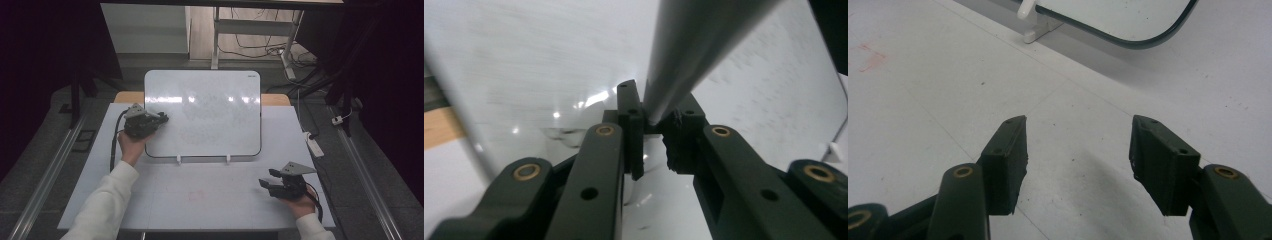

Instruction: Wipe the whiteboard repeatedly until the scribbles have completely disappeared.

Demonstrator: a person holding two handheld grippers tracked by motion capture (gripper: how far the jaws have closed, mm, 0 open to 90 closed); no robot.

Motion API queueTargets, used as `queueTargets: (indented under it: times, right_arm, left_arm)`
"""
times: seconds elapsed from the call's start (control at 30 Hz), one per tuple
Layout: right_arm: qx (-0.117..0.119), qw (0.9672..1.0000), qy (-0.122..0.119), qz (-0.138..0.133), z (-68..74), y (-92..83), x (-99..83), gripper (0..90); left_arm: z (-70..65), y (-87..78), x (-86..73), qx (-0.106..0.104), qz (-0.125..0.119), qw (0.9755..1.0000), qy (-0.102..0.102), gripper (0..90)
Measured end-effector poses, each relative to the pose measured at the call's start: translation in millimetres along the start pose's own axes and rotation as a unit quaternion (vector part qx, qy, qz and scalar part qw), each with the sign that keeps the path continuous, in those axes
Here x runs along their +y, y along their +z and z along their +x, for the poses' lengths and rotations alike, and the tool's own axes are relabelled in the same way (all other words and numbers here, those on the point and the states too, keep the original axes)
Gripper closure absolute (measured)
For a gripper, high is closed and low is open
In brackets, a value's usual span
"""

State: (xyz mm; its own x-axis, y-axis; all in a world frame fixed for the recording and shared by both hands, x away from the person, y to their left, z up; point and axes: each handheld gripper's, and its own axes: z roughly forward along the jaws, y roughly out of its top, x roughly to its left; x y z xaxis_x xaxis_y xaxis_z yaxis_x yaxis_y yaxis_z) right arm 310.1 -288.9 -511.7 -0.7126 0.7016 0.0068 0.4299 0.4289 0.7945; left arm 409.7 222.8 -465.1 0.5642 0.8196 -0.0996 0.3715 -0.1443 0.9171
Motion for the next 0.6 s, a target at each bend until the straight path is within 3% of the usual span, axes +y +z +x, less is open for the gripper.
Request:
queueTargets:
  times: [0.1,0.17,0.2,0.3,0.53,0.6]
  right_arm:
    - [-0.001,1.0,0.0,-0.001,-0.2,-1.2,-0.2,40.3]
    - [-0.002,1.0,0.0,-0.002,-0.6,-1.2,-0.1,40.3]
    - [-0.001,1.0,0.0,-0.002,-0.6,-1.1,0.1,40.4]
    - [0.0,1.0,-0.002,0.0,0.5,0.0,0.7,40.4]
    - [0.0,1.0,-0.003,0.001,2.6,1.0,1.5,40.3]
    - [0.0,1.0,-0.003,0.001,2.0,1.2,1.2,40.4]
  left_arm:
    - [24.1,-17.0,2.8,0.033,-0.016,0.9989,-0.032,78.4]
    - [35.3,-27.3,3.2,0.06,-0.018,0.9975,-0.032,78.4]
    - [38.5,-29.6,2.3,0.052,-0.018,0.9979,-0.035,78.4]
    - [28.9,-25.5,0.5,0.053,-0.005,0.9985,-0.016,78.4]
    - [-8.7,1.0,-8.6,-0.013,0.01,0.9998,0.008,78.4]
    - [-14.6,4.2,-9.0,-0.016,0.015,0.9996,0.017,78.4]
